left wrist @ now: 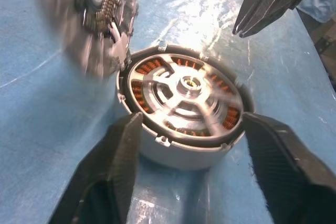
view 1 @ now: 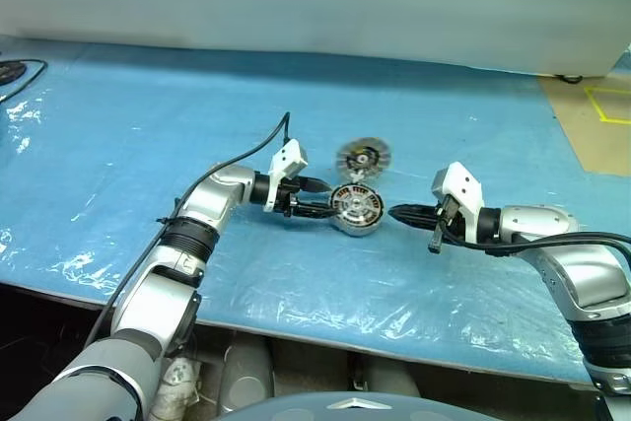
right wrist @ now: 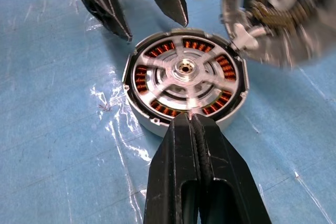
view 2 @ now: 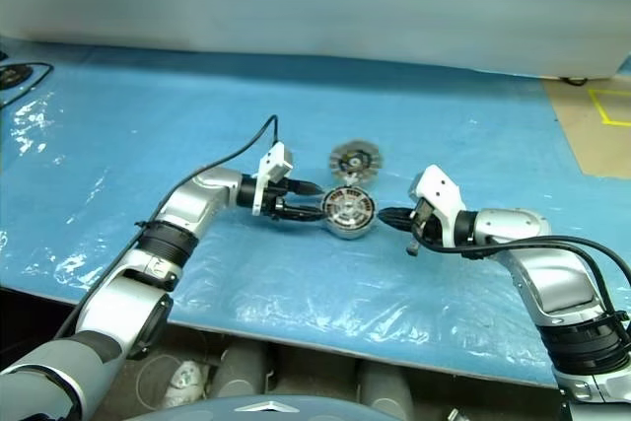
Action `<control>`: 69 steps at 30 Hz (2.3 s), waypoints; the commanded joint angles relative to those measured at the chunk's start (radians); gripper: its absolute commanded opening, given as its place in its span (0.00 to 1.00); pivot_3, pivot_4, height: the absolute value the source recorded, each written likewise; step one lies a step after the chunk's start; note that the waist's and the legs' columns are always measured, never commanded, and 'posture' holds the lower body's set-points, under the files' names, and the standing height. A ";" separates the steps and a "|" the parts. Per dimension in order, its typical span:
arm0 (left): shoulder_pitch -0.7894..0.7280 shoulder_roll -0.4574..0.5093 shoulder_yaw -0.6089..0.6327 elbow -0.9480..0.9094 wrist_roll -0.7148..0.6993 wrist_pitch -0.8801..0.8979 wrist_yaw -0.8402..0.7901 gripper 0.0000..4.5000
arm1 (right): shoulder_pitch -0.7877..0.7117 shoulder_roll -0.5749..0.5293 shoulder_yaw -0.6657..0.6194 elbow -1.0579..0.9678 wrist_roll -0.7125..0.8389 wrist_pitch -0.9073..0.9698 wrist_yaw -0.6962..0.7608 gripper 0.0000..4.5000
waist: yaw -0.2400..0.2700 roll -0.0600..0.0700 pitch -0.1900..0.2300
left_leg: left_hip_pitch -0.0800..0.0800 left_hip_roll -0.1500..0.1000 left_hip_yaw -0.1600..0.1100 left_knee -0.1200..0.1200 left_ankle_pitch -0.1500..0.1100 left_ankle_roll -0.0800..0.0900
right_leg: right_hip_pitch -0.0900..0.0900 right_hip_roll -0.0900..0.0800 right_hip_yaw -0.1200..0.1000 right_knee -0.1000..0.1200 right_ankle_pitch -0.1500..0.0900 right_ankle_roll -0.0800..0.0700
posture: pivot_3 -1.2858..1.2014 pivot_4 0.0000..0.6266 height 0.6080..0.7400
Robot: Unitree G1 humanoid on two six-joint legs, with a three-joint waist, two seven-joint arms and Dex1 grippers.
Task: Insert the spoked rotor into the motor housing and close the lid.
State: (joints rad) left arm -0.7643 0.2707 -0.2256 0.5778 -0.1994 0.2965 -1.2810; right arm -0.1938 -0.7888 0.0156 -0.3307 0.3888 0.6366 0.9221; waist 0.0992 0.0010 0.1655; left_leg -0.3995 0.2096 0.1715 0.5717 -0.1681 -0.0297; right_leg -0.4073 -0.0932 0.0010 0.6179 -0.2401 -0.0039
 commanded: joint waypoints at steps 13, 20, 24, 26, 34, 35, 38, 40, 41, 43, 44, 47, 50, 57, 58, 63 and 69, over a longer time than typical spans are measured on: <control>-0.004 -0.037 0.032 -0.048 -0.048 0.008 -0.017 0.87 | -0.008 -0.009 -0.006 -0.016 -0.013 -0.028 0.003 0.00 | 0.000 0.000 0.000 | 0.000 0.000 0.000 0.000 0.001 0.002 | 0.000 0.000 0.000 0.000 0.000 0.000 | 0.52 0.24 1.00; 0.017 -0.040 0.038 -0.086 -0.080 0.030 -0.025 0.33 | -0.010 -0.007 -0.008 -0.013 -0.015 -0.035 0.001 0.00 | -0.001 0.000 0.000 | 0.000 0.000 0.000 0.000 0.001 0.002 | 0.000 0.000 0.000 0.000 0.000 0.000 | 0.52 0.24 1.00; 0.029 -0.060 0.036 -0.091 -0.059 -0.019 0.020 0.03 | -0.002 -0.002 -0.020 -0.024 0.000 -0.037 0.002 0.00 | 0.000 0.000 0.000 | 0.000 0.000 0.000 0.000 0.001 0.003 | 0.000 0.000 0.000 0.000 0.000 0.000 | 0.52 0.24 1.00; 0.030 -0.070 0.032 -0.078 -0.042 -0.056 0.046 0.00 | 0.004 0.000 -0.025 -0.030 0.006 -0.036 0.001 0.00 | 0.000 0.000 0.000 | 0.000 0.000 0.000 0.000 0.001 0.003 | 0.000 0.000 0.000 0.000 0.000 0.000 | 0.52 0.24 1.00; 0.035 -0.115 -0.010 -0.018 0.046 -0.178 0.134 0.00 | 0.012 -0.001 -0.029 -0.045 0.013 -0.029 -0.011 0.00 | 0.000 0.000 0.000 | -0.001 0.000 0.000 0.000 0.001 0.003 | 0.000 0.000 0.000 -0.001 0.000 0.000 | 0.52 0.24 1.00; 0.043 -0.117 -0.026 -0.009 0.066 -0.188 0.145 0.00 | 0.011 0.001 -0.028 -0.046 0.014 -0.028 -0.013 0.00 | 0.000 0.000 0.000 | -0.001 0.000 0.000 0.000 0.001 0.003 | 0.000 0.000 0.000 -0.001 0.000 0.000 | 0.52 0.24 1.00; 0.069 -0.123 -0.064 -0.009 0.107 -0.191 0.166 0.00 | 0.011 0.002 -0.025 -0.047 0.014 -0.029 -0.018 0.00 | -0.001 0.000 0.000 | 0.000 0.000 0.000 0.000 0.001 0.003 | 0.000 0.000 0.000 -0.001 0.000 0.000 | 0.52 0.24 1.00; 0.084 -0.122 -0.081 -0.018 0.121 -0.183 0.177 0.00 | 0.011 0.003 -0.024 -0.046 0.014 -0.031 -0.020 0.00 | 0.000 0.000 0.000 | 0.000 0.001 0.000 0.000 0.001 0.003 | 0.000 0.000 -0.001 -0.001 0.000 0.000 | 0.52 0.24 1.00; 0.092 -0.120 -0.088 -0.022 0.125 -0.182 0.177 0.00 | 0.010 0.003 -0.022 -0.045 0.013 -0.032 -0.021 0.00 | 0.000 0.000 0.000 | 0.000 0.000 0.000 0.000 0.001 0.003 | 0.000 0.000 0.000 -0.001 0.000 0.000 | 0.52 0.24 1.00; 0.100 -0.116 -0.093 -0.028 0.127 -0.182 0.178 0.00 | 0.007 0.005 -0.020 -0.044 0.012 -0.033 -0.022 0.00 | 0.000 0.000 0.000 | 0.000 0.000 0.000 0.000 -0.001 0.001 | 0.001 0.000 0.000 -0.001 0.000 0.000 | 0.52 0.24 1.00; 0.102 -0.115 -0.088 -0.030 0.124 -0.186 0.182 0.00 | 0.006 0.005 -0.019 -0.043 0.013 -0.034 -0.022 0.00 | 0.000 0.000 0.000 | 0.001 0.000 0.000 0.000 -0.001 0.001 | 0.001 0.000 0.000 -0.001 0.000 0.000 | 0.52 0.24 1.00; 0.107 -0.121 -0.049 -0.054 0.073 -0.191 0.169 0.00 | 0.005 0.007 -0.017 -0.041 0.014 -0.036 -0.021 0.00 | 0.000 0.000 0.000 | 0.001 0.000 0.000 0.000 -0.001 0.001 | 0.001 0.000 0.000 -0.001 0.000 0.000 | 0.52 0.24 1.00; 0.112 -0.114 -0.023 -0.093 0.023 -0.162 0.131 0.00 | 0.004 0.008 -0.021 -0.041 0.021 -0.035 -0.018 0.00 | 0.000 0.000 0.000 | 0.001 0.000 0.000 -0.001 -0.001 0.000 | 0.001 0.000 0.000 -0.001 0.000 0.000 | 0.52 0.24 1.00; 0.079 -0.113 0.095 -0.165 -0.126 -0.123 0.101 0.00 | 0.019 0.034 -0.061 -0.051 0.088 -0.035 -0.012 0.00 | 0.000 0.000 0.000 | 0.000 0.000 0.000 0.000 -0.001 0.001 | 0.000 0.000 0.000 -0.001 0.000 0.000 | 0.52 0.24 1.00; 0.067 -0.110 0.107 -0.161 -0.133 -0.127 0.106 0.00 | 0.026 0.043 -0.068 -0.053 0.096 -0.039 -0.015 0.00 | -0.001 0.000 0.000 | 0.000 0.000 0.000 0.000 -0.001 0.002 | 0.000 0.000 0.000 -0.001 0.000 0.000 | 0.52 0.24 1.00; -0.010 -0.089 0.168 -0.128 -0.158 -0.149 0.113 0.00 | 0.098 0.114 -0.119 -0.077 0.110 -0.119 -0.048 0.00 | 0.001 0.000 0.000 | -0.001 0.000 0.000 0.000 -0.001 0.002 | 0.000 0.000 0.000 -0.001 0.000 0.000 | 0.52 0.24 1.00; -0.153 -0.083 0.242 0.048 -0.161 -0.243 0.115 0.00 | 0.231 0.137 -0.140 -0.102 0.117 -0.211 -0.018 0.00 | 0.003 0.000 0.000 | -0.003 0.000 0.000 -0.001 -0.001 0.002 | -0.001 0.000 -0.001 -0.003 0.000 0.000 | 0.52 0.24 1.00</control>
State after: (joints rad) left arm -0.8806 0.1890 -0.0110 0.5931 -0.3484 0.1003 -1.1684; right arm 0.0263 -0.6566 -0.0964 -0.3895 0.4798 0.4609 0.8920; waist 0.1020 0.0009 0.1655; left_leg -0.4021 0.2094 0.1710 0.5712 -0.1693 -0.0279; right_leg -0.4081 -0.0933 -0.0003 0.6148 -0.2400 -0.0037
